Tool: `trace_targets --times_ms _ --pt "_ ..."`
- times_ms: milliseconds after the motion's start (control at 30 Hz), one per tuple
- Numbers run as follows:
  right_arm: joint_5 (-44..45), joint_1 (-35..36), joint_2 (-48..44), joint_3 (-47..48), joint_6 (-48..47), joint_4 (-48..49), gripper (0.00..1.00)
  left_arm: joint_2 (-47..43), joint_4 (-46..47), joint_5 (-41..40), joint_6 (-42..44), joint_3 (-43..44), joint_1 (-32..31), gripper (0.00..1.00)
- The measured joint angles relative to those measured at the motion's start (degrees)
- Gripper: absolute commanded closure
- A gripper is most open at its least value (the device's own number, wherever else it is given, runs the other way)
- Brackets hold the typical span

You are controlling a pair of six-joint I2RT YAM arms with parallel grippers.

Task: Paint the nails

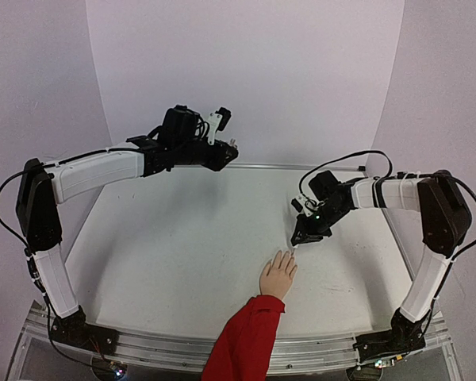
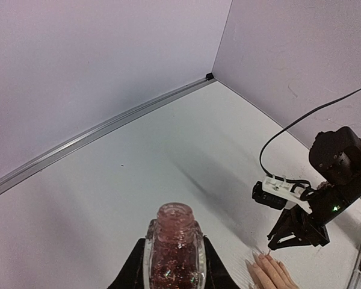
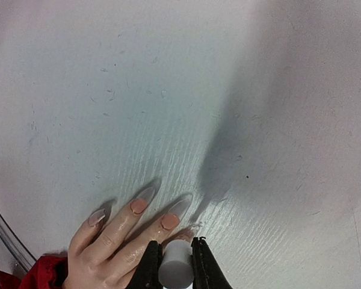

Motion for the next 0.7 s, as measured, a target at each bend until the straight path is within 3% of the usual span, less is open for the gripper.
trace_targets --times_ms 700 --pt "0.3 0.0 1.9 0.0 0.1 -0.6 1.00 0.0 0.5 0.0 0.0 0.0 0.0 1.00"
